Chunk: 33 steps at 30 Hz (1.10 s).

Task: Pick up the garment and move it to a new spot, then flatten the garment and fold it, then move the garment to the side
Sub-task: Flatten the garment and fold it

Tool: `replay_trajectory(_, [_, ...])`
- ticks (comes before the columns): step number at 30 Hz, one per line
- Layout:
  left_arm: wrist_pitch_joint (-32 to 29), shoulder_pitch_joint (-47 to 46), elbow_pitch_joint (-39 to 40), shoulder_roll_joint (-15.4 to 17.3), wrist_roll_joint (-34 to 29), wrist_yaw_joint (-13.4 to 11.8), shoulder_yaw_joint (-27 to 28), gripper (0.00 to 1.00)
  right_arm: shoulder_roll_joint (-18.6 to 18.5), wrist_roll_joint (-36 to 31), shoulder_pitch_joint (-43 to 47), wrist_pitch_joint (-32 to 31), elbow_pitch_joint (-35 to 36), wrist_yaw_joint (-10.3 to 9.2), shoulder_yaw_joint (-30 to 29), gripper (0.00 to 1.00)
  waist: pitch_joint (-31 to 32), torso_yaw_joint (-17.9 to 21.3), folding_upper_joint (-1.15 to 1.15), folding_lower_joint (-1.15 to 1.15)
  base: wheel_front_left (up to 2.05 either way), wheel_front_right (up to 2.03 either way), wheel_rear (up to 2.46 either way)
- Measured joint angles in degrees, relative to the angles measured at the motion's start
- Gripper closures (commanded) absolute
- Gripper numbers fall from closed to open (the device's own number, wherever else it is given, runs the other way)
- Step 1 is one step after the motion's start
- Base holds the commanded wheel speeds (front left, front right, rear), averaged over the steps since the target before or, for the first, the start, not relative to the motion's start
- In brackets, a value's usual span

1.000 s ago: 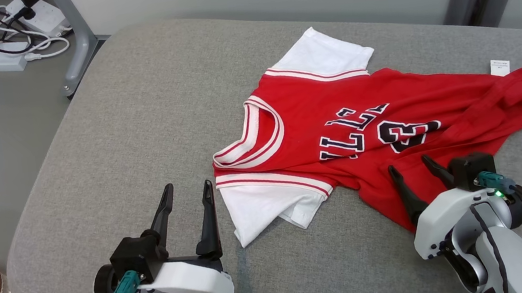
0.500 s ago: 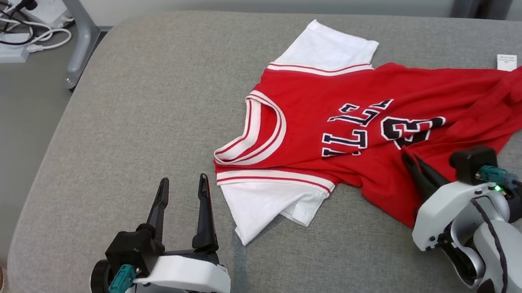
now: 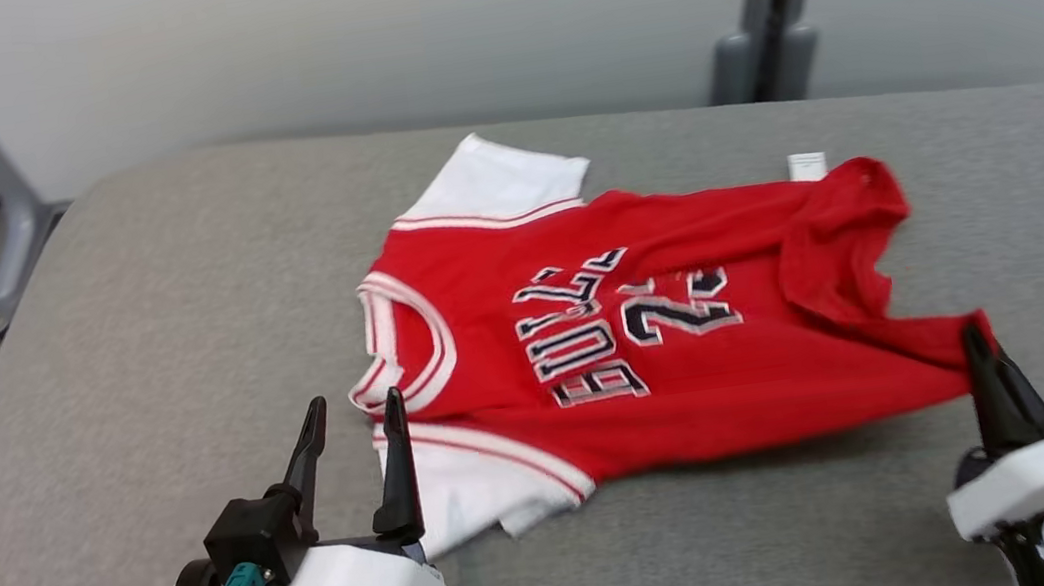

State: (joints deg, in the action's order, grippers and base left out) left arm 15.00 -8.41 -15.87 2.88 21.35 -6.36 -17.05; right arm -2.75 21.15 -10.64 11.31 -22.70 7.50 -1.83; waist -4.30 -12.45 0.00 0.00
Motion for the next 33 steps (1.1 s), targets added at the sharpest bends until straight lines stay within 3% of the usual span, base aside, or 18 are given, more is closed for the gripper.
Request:
replay_trajectory(4, [0.0,-0.01,-0.05,-0.04,-0.1,0.25,-0.1,0.0,0.01,5.1,4.47,-1.81,3.18,0.0,-3.31,1.0,1.56,3.92,0.0,0.0,0.0,0.0,0.0])
replay_trajectory(10, [0.0,0.39,-0.75,-0.05,-0.18,0.3,-0.18,0.0,0.01,9.82,7.08,-2.97,2.21,0.0,-6.06,1.0,3.13,8.57,0.0,0.0,0.0,0.0,0.0])
replay_trajectory(11, [0.0,0.62,-0.85,-0.04,-0.18,0.3,-0.09,0.0,0.04,10.22,7.43,-3.23,1.45,0.0,-6.28,0.8,3.35,9.13,0.0,0.0,0.0,0.0,0.0])
replay_trajectory(12, [0.0,0.83,-0.97,-0.04,-0.18,0.31,-0.05,0.0,0.08,10.21,7.83,-3.23,0.66,0.0,-6.7,0.05,3.58,9.64,0.0,0.0,0.0,0.0,0.0])
replay_trajectory(13, [0.0,0.9,-1.14,-0.04,-0.19,0.31,-0.13,0.0,0.05,10.49,8.03,-3.22,-0.15,0.0,-7.15,0.0,3.79,10.03,0.0,0.0,0.0,0.0,0.0])
replay_trajectory(19, [0.0,0.91,-1.27,-0.05,-0.19,0.32,-0.26,0.0,0.02,8.54,7.19,-1.67,0.63,-0.01,-6.41,0.0,4.37,10.66,0.0,0.0,0.0,0.0,0.0])
replay_trajectory(29, [0.0,0.9,-1.04,-0.05,0.21,0.27,0.51,0.0,0.05,-1.18,7.2,-0.78,16.17,0.0,3.93,0.0,2.86,9.74,0.0,0.0,0.0,0.0,0.0])
replay_trajectory(33, [0.0,0.86,-0.64,-0.05,0.2,0.22,0.9,0.0,0.02,-3.27,8.01,-1.29,19.44,0.0,4.87,0.0,1.75,10.03,0.0,0.0,0.0,0.0,0.0])
